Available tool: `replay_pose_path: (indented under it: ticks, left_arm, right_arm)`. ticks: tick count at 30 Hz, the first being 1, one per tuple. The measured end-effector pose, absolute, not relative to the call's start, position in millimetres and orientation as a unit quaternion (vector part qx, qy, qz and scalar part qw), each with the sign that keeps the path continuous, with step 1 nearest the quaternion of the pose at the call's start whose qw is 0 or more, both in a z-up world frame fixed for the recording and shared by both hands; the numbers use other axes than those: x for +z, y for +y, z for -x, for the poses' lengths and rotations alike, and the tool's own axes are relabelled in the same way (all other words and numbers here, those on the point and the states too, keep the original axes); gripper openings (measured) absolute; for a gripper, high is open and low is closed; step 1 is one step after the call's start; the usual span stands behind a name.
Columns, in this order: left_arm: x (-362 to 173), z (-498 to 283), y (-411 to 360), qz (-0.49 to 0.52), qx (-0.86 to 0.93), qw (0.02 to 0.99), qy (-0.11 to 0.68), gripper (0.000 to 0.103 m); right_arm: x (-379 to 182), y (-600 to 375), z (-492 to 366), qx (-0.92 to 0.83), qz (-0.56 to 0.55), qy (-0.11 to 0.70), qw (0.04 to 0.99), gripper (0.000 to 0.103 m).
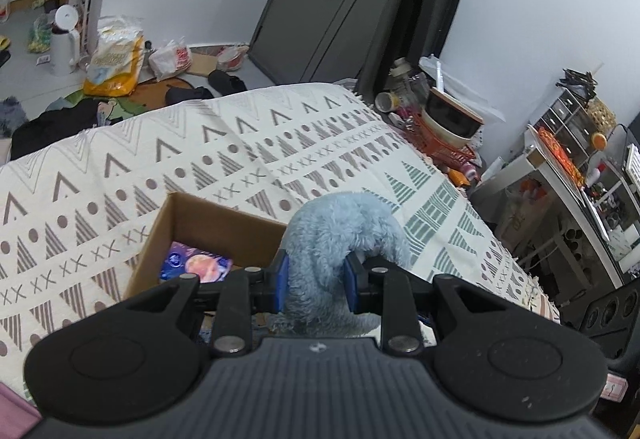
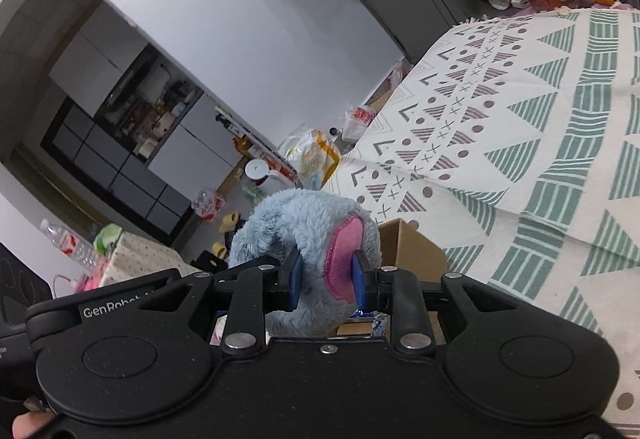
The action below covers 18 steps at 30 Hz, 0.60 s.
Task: Organize soft objects
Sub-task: 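Carry the grey plush with both grippers into the box and open them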
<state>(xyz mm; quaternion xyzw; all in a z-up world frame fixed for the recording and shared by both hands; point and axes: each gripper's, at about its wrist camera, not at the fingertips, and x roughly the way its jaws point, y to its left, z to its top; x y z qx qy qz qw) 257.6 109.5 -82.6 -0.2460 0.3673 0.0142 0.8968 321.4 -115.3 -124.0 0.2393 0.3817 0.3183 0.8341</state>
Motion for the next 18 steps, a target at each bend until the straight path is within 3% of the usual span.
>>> replay_pose_path:
  ticks: [18]
  left_arm:
    - [-138.7,-256.8,167.4,0.292,0.042,0.866,0.404,0.026]
  right_arm:
    - [-156.5,-59.2,-317.1,0.334,-0.153,0.412,0.834,0.025]
